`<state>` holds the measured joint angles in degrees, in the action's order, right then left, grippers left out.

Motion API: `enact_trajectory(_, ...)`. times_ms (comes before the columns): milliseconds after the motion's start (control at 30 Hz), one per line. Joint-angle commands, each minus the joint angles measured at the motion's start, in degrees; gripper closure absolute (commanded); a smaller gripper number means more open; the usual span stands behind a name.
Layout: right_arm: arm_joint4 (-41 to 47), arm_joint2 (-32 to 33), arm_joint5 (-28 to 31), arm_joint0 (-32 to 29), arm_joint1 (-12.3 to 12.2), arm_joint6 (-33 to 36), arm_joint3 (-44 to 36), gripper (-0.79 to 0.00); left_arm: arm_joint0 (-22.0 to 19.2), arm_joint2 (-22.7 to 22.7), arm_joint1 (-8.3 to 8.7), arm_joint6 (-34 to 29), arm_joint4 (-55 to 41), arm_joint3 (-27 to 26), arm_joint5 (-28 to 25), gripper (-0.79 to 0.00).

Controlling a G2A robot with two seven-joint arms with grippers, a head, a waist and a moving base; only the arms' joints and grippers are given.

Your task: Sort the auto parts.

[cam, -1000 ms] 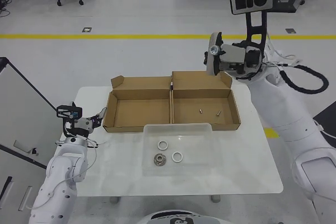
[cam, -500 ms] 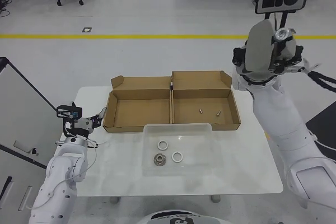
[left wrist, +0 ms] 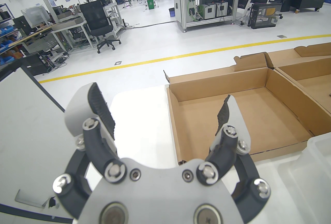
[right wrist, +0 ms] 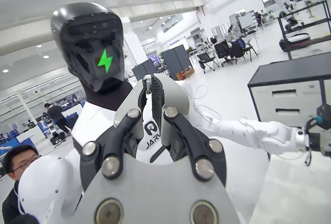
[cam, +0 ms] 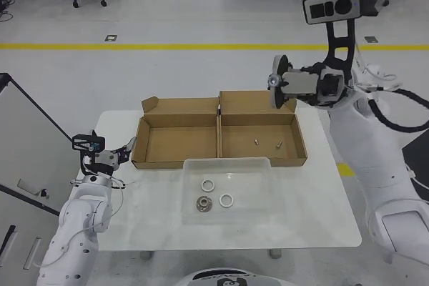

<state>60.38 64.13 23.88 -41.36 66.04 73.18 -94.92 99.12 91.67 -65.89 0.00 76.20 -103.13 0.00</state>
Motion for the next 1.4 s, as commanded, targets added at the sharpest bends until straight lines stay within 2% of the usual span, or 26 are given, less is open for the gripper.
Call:
enact_trajectory(0, -1.11, 0.35, -0.56, -0.3, -0.02, -0.07, -0.25, 0.0, 0.0, 0.0, 0.0, 0.0, 0.0, 0.0, 0.0, -0.785)
enact_trajectory(133, 0.19, 1.17, -0.23, -1.27, 0.13, 0.26, -0.64, 0.0, 0.0, 0.0, 0.0, 0.0, 0.0, 0.0, 0.0, -0.785)
enact_trajectory(500, 17.44, 2.02, 5.96, -4.75, 2.06, 0.86, -1.81, 0.0, 0.0, 0.0, 0.0, 0.0, 0.0, 0.0, 0.0, -0.785)
enact_trajectory(633, 18.87, 2.46, 5.93, -4.93, 2.63, 1.29, -1.46, 0.0, 0.0, 0.0, 0.0, 0.0, 0.0, 0.0, 0.0, -0.785)
enact_trajectory(1100, -9.13, 4.53, -4.1, -1.1, 1.66, 0.57, -0.93, 0.0, 0.0, 0.0, 0.0, 0.0, 0.0, 0.0, 0.0, -0.785)
enact_trajectory(1267, -9.85, 4.91, -4.86, -1.8, 1.62, -0.07, -1.72, 0.0, 0.0, 0.0, 0.0, 0.0, 0.0, 0.0, 0.0, -0.785)
enact_trajectory(1367, -6.43, 5.36, -4.13, -2.81, 1.76, -0.33, -2.05, 0.0, 0.0, 0.0, 0.0, 0.0, 0.0, 0.0, 0.0, -0.785)
